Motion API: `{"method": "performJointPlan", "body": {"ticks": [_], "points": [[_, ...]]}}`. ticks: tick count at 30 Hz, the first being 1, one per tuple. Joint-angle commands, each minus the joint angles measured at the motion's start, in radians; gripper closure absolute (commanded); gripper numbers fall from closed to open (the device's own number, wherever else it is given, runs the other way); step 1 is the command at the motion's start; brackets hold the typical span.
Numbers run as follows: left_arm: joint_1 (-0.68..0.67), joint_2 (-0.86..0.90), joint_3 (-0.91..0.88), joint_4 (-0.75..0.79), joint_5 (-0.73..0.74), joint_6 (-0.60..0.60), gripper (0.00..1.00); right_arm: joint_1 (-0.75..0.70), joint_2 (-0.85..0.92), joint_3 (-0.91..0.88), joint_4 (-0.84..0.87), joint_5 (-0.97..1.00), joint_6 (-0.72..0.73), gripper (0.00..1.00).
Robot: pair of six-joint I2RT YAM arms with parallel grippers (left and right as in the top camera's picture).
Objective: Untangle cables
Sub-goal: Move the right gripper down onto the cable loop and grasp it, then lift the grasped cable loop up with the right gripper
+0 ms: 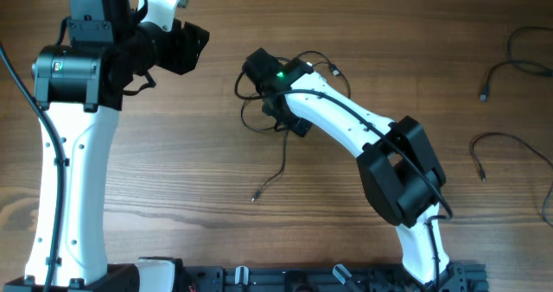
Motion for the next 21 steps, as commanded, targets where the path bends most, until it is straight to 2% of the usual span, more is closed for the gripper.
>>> {"method": "performJointPlan", "body": {"ticks": [1,21], "points": [[0.003,-0.013,0.001,-0.008,-0.006,0.013,0.47,0.003,0.035,-0.008,0.004,-0.020,0.027,0.34],[0.003,-0.013,0.001,-0.012,-0.006,0.013,0.47,0.003,0.095,-0.008,0.055,-0.012,0.021,0.34]]}}
